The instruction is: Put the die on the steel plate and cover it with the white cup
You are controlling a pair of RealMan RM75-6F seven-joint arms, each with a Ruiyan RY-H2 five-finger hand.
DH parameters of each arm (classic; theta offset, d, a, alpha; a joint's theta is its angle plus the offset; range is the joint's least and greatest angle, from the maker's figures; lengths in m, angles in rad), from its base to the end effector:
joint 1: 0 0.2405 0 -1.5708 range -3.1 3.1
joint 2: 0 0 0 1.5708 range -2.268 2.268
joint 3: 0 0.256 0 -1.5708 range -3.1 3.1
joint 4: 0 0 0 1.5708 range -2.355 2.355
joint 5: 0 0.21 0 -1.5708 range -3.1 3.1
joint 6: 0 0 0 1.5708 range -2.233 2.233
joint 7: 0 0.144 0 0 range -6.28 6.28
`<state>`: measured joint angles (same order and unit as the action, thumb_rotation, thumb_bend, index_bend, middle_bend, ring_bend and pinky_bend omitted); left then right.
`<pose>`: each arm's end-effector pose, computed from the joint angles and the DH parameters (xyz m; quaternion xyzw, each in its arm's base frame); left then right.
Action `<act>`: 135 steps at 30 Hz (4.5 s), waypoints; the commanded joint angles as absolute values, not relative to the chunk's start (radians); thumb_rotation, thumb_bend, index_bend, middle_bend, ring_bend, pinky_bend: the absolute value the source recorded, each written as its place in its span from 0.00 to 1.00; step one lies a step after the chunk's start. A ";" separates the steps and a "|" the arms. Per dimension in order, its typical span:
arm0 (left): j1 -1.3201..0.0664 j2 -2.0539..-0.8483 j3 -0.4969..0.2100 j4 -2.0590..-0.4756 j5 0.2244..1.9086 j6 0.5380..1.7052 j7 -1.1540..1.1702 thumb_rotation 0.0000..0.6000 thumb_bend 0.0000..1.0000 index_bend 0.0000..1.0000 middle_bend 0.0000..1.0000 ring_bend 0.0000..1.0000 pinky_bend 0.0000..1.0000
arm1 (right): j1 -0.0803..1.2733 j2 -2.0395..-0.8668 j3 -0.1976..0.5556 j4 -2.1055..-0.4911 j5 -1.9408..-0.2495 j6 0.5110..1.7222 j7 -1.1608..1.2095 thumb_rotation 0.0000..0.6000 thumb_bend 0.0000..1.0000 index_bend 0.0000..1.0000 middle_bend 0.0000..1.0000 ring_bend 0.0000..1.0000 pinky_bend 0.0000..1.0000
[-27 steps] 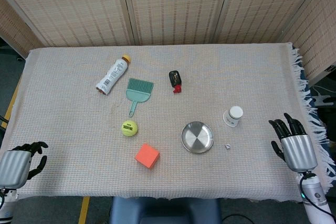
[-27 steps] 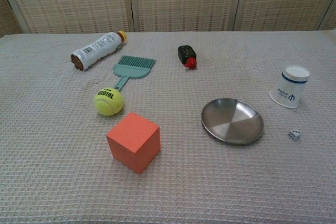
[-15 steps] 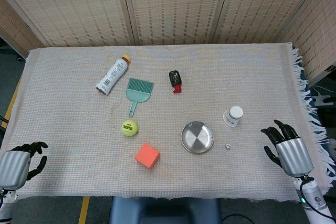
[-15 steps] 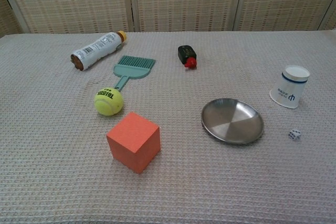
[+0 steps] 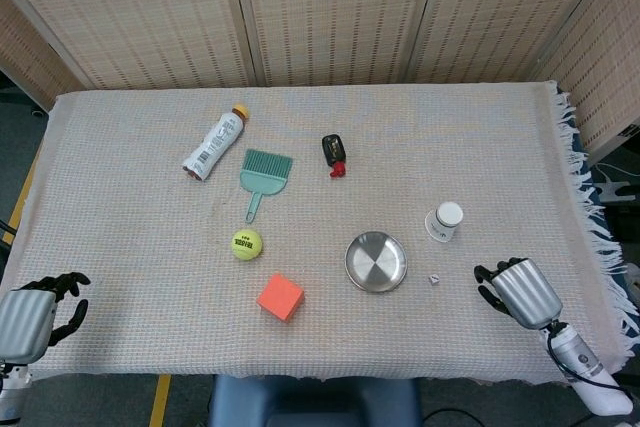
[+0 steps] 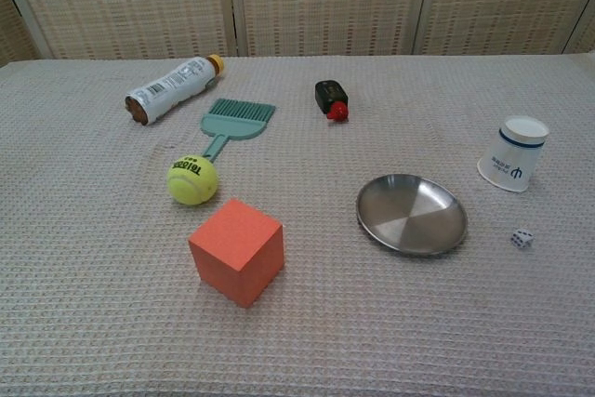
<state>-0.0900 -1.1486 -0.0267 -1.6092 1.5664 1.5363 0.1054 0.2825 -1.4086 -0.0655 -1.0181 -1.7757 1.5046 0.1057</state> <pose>-0.2983 0.1771 0.1499 -0.6228 -0.3393 -0.3880 0.5886 -0.3255 -0.2269 0.0882 0.7555 -0.2282 0.3856 0.4779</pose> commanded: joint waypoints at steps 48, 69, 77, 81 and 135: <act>-0.092 -1.145 -0.027 -1.609 1.566 1.528 0.095 1.00 0.40 0.42 0.52 0.53 0.64 | 0.480 -1.506 -0.095 -1.006 -1.692 1.111 0.150 1.00 0.25 0.42 0.93 0.82 0.84; -0.092 -1.146 -0.026 -1.608 1.568 1.529 0.097 1.00 0.40 0.42 0.52 0.53 0.64 | 0.489 -1.551 -0.109 -0.943 -1.696 1.128 0.232 1.00 0.25 0.48 0.94 0.83 0.86; -0.092 -1.146 -0.027 -1.609 1.567 1.529 0.100 1.00 0.40 0.42 0.52 0.53 0.64 | 0.481 -1.563 -0.104 -0.915 -1.693 1.156 0.236 1.00 0.27 0.64 0.95 0.85 0.88; -0.093 -1.147 -0.026 -1.608 1.568 1.527 0.101 1.00 0.40 0.42 0.52 0.53 0.64 | 0.482 -1.568 -0.101 -0.910 -1.692 1.166 0.240 1.00 0.27 0.66 0.95 0.85 0.88; -0.095 -1.152 -0.026 -1.609 1.562 1.520 0.120 1.00 0.40 0.42 0.53 0.53 0.64 | 0.559 -1.547 0.063 -0.917 -1.514 1.114 0.196 1.00 0.05 0.13 0.08 0.00 0.05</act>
